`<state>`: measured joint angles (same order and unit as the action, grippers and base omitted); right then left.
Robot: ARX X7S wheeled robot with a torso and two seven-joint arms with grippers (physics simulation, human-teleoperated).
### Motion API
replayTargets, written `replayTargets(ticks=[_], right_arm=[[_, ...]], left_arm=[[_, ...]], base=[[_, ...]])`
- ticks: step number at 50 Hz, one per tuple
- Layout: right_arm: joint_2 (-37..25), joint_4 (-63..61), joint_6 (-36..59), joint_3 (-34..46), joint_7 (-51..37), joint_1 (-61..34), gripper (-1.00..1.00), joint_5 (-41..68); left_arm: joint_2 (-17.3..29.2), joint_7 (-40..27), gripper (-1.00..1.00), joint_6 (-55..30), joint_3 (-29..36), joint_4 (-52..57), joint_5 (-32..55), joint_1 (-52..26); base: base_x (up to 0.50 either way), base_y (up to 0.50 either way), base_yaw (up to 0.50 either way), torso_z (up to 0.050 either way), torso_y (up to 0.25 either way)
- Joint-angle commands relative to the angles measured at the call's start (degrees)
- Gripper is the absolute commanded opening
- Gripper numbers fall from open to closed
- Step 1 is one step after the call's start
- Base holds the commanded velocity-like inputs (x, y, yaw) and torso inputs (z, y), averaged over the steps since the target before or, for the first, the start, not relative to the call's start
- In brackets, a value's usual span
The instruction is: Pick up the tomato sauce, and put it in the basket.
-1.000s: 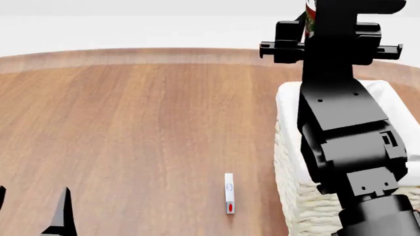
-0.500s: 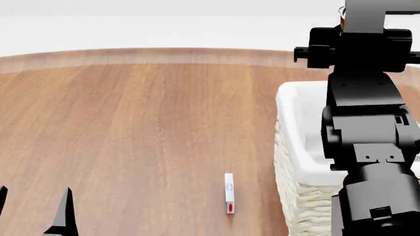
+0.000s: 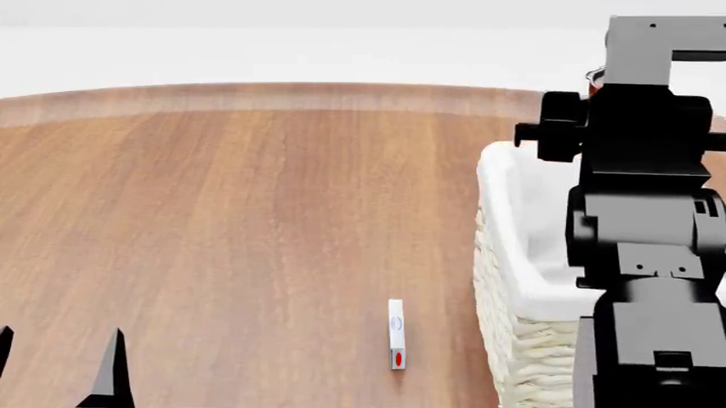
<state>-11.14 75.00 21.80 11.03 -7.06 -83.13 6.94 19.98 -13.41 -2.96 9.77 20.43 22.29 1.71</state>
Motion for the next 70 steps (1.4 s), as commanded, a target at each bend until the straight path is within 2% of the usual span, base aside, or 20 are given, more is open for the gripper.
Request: replayTargets(ticks=[1, 25, 45, 46, 64, 70], right_arm=[[0.38, -0.01, 6.4, -3.59, 2.77, -0.5, -1.0, -6.33], [-0.28, -0.01, 10.68, -6.52, 3.56, 0.04, -1.0, -6.4], [-0.2, -0.01, 12.34, -5.78, 4.59, 0.62, -1.0, -6.98], [-0.18, -0.01, 12.73, -5.76, 4.5, 0.64, 1.0, -6.98], [0.34, -0.01, 11.34, -5.96, 3.26, -0.88, 1.0, -7.31], [2.74, -0.01, 5.78, -4.87, 3.01, -3.28, 1.0, -7.48]], left_arm=[[0.12, 0.01, 1.0, 0.48, 0.02, -0.49, 0.11, 0.05], [0.42, -0.13, 1.0, 0.9, 0.08, -1.43, 0.37, -0.2], [0.78, -0.29, 1.0, 0.95, -0.02, -1.64, 1.0, -0.3], [0.79, -0.24, 1.0, 0.96, -0.06, -1.63, 1.18, -0.28], [0.88, -0.41, 1.0, 0.78, 0.33, -1.53, 1.58, -0.47], [0.93, -0.41, 1.0, 0.88, 0.43, -1.69, 1.61, -0.5]], base=[[0.0, 0.0, 0.0, 0.0, 0.0], [0.0, 0.0, 0.0, 0.0, 0.0], [0.0, 0.0, 0.0, 0.0, 0.001], [0.0, 0.0, 0.0, 0.0, 0.0], [0.0, 0.0, 0.0, 0.0, 0.0], [0.0, 0.0, 0.0, 0.0, 0.0]])
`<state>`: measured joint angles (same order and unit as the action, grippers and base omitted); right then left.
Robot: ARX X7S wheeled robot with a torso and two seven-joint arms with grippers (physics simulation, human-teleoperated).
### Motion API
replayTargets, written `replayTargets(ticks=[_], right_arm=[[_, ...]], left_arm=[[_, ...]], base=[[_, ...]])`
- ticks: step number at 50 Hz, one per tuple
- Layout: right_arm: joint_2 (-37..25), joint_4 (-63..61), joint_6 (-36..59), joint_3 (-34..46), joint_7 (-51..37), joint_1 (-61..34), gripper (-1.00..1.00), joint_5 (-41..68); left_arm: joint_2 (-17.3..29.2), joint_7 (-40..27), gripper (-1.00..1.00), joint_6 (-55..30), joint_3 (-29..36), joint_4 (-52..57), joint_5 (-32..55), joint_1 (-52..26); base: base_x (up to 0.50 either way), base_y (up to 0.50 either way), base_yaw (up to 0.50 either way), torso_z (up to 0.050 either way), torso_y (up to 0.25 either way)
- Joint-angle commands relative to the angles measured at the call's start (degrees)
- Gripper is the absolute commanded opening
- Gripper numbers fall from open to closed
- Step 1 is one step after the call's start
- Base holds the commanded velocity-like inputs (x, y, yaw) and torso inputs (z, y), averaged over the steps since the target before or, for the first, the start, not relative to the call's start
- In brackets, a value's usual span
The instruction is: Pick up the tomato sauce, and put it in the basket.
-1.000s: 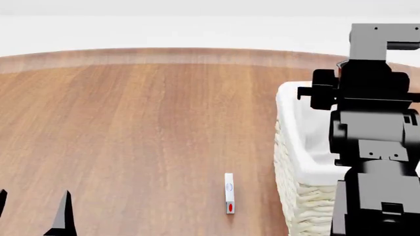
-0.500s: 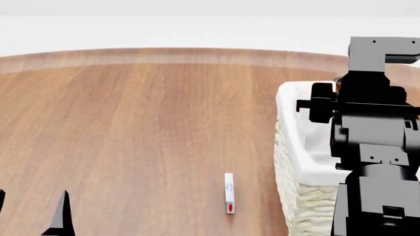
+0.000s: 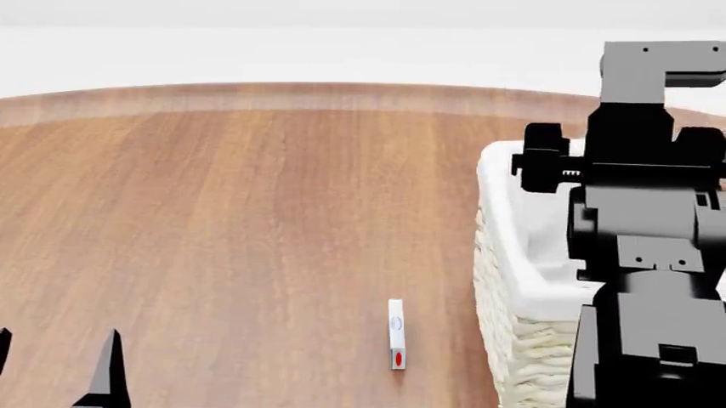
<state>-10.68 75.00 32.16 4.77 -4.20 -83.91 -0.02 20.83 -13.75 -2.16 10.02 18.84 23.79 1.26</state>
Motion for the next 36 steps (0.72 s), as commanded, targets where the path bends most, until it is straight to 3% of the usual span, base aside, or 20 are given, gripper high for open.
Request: replayTargets(ticks=[1, 11, 13, 15, 19, 29, 34, 36], right_arm=[[2.67, -0.01, -5.3, 0.74, -0.35, -3.05, 1.0, 0.04], [9.48, -3.68, -18.69, 4.57, -2.28, -4.23, 1.0, -2.47], [9.33, -20.87, -3.61, 5.22, -2.1, 9.59, 1.0, -2.42], [9.78, -38.06, 4.72, 6.49, -2.66, 17.0, 1.0, -2.36], [9.03, -71.14, 8.47, 15.62, -7.11, 29.66, 1.0, -8.12], [8.98, -95.18, 9.91, 23.97, -11.27, 49.86, 1.0, -7.45], [8.13, -97.88, 6.83, 26.07, -14.07, 56.05, 1.0, -7.19], [7.37, -95.89, 1.03, 27.0, -16.15, 60.66, 1.0, -6.87]], left_arm=[[0.1, -0.1, 1.0, 0.05, 0.2, -0.04, 0.1, -0.06], [-0.02, -0.38, 1.0, -0.44, 0.92, -0.09, -0.27, -0.64], [-0.1, -0.41, 1.0, -0.29, 1.17, -0.22, -0.58, -0.52], [-0.12, -0.35, 1.0, -0.16, 1.36, -0.49, -0.79, -0.5], [-0.19, -0.37, 1.0, -0.06, 1.42, -0.62, -0.7, -0.56], [-0.16, -0.52, 1.0, 0.29, 1.91, -0.66, -1.25, -0.2], [-0.15, -0.29, 1.0, 1.17, 2.12, -1.09, -1.62, 0.57], [-0.18, -0.06, 1.0, 4.17, 2.21, -0.76, -2.72, 3.73]], base=[[0.0, 0.0, 0.0, 0.0, 0.0], [0.0, 0.0, 0.0, 0.0, 0.0], [0.0, 0.0, 0.0, 0.0, 0.0], [0.0, 0.0, 0.0, 0.0, 0.0], [0.0, 0.0, 0.0, 0.0, 0.0], [0.0, 0.0, 0.0, 0.0, 0.0], [0.0, 0.0, 0.0, 0.0, 0.0], [0.0, 0.0, 0.0, 0.0, 0.0]])
